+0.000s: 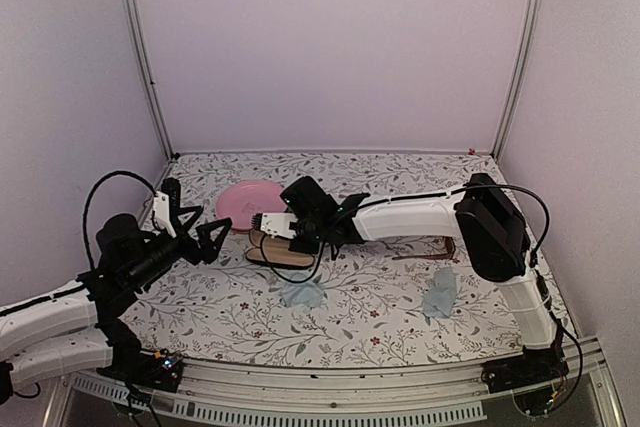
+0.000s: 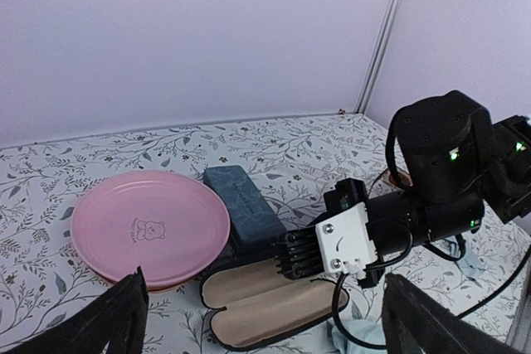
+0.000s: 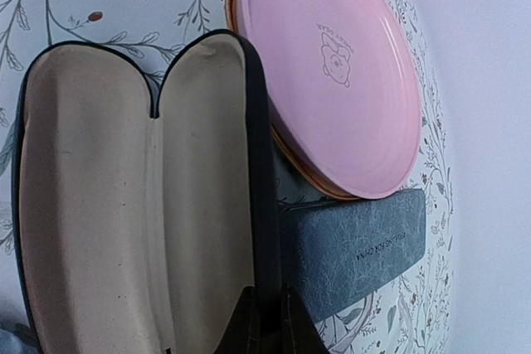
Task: Organize the sunglasses
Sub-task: Place the opened sunglasses case at the center of the board.
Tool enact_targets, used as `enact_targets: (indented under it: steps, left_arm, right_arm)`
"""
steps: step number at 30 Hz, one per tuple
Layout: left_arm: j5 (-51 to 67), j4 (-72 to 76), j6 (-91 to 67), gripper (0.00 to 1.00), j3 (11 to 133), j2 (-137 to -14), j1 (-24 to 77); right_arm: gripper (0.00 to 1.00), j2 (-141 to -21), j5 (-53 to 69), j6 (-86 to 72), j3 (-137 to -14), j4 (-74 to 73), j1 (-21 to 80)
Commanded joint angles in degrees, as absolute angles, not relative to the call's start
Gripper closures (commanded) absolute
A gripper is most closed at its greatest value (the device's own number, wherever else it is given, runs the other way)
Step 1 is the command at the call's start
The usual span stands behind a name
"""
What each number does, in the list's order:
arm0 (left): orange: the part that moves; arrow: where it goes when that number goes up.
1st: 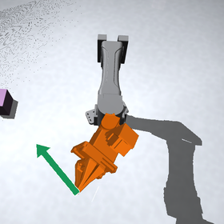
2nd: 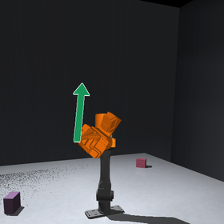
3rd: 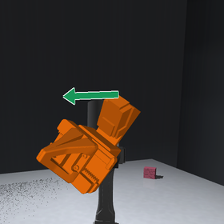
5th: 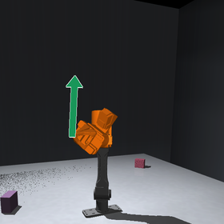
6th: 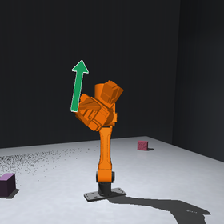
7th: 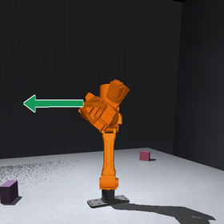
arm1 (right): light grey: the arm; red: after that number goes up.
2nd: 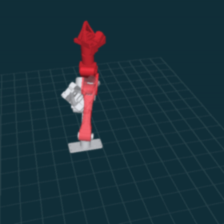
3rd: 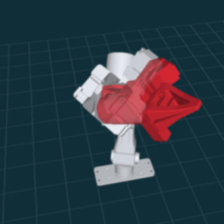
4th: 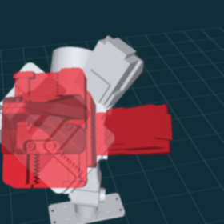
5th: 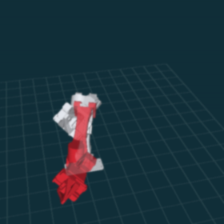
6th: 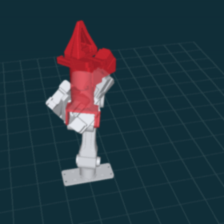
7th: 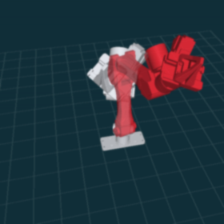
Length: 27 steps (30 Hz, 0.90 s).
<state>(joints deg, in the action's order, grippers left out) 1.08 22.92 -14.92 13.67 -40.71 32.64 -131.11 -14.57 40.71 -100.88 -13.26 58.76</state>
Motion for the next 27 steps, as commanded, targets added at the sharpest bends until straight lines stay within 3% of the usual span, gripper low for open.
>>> enact_targets:
  steps: [1,10,20,27]
  left_arm:
    - [-0.24,22.14,-15.44,0.01,12.72,-39.9,31.86]
    - [-0.04,23.53,-15.82,0.01,11.9,-40.96,31.9]
    - [-0.17,22.26,-15.62,0.01,12.52,-42.36,31.95]
    - [3.49,21.62,-16.6,0.03,12.51,-46.01,33.44]
  right_arm:
    - [0.95,-133.99,-19.18,45.11,-103.44,-8.93,59.06]
    - [0.85,-133.65,-23.0,48.5,-103.54,-5.86,59.03]
    - [0.55,-131.96,-25.46,46.49,-102.23,-7.32,59.05]
    - [0.41,-115.62,-17.23,30.18,-87.71,-8.76,59.03]
